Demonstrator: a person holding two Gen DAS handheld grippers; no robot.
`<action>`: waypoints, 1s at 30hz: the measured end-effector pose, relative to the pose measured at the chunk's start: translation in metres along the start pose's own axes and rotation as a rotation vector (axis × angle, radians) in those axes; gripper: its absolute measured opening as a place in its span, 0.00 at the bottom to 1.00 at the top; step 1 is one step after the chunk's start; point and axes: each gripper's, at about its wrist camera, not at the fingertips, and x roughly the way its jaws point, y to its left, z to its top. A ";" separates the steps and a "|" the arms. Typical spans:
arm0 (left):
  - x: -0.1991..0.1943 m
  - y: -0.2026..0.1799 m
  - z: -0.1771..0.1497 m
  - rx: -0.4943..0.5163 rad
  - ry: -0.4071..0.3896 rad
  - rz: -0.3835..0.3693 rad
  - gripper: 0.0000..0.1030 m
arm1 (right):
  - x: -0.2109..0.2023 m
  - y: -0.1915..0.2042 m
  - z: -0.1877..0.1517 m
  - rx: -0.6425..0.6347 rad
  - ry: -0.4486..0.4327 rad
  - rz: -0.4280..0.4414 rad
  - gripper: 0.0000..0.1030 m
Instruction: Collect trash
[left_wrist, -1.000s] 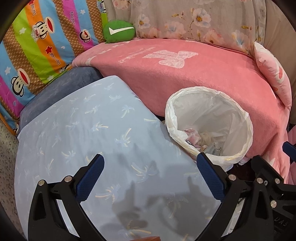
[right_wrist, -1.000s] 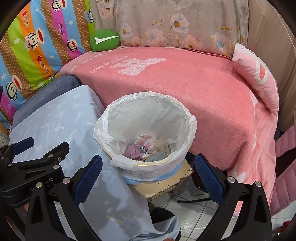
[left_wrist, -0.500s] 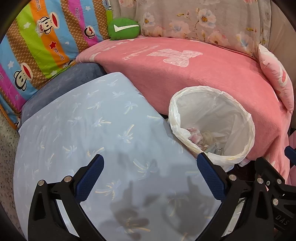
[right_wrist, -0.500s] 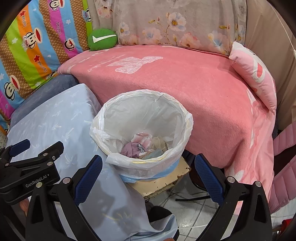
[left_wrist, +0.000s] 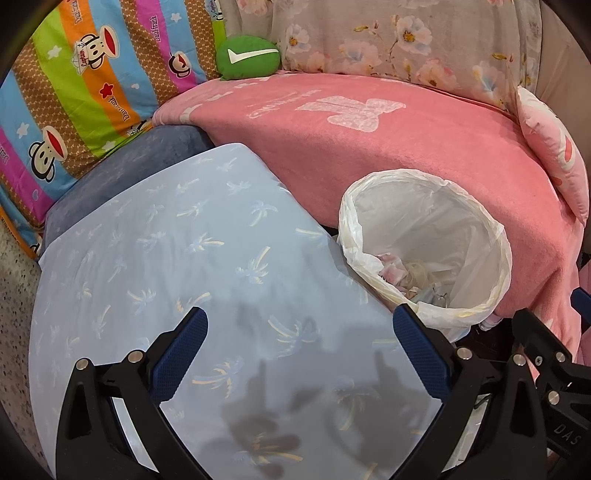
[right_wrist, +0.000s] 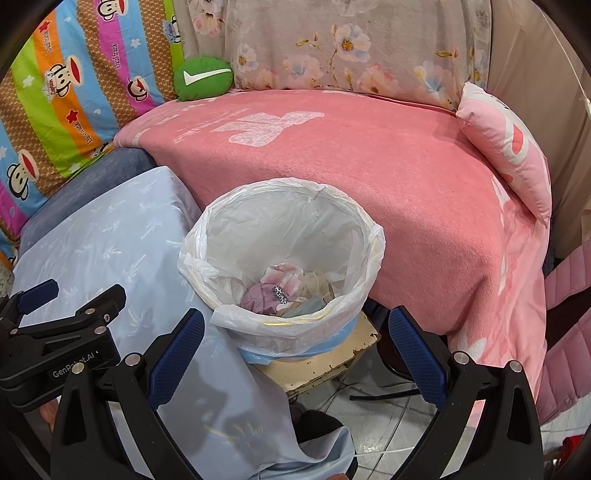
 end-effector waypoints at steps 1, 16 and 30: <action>0.000 0.000 0.000 0.001 -0.001 0.001 0.94 | 0.000 0.000 0.000 0.000 0.000 0.000 0.95; 0.002 0.001 -0.002 -0.002 0.003 0.001 0.93 | 0.002 -0.001 -0.001 -0.001 0.003 -0.002 0.95; -0.001 -0.002 0.000 -0.001 -0.008 0.014 0.93 | 0.003 0.000 -0.001 0.003 0.001 -0.003 0.95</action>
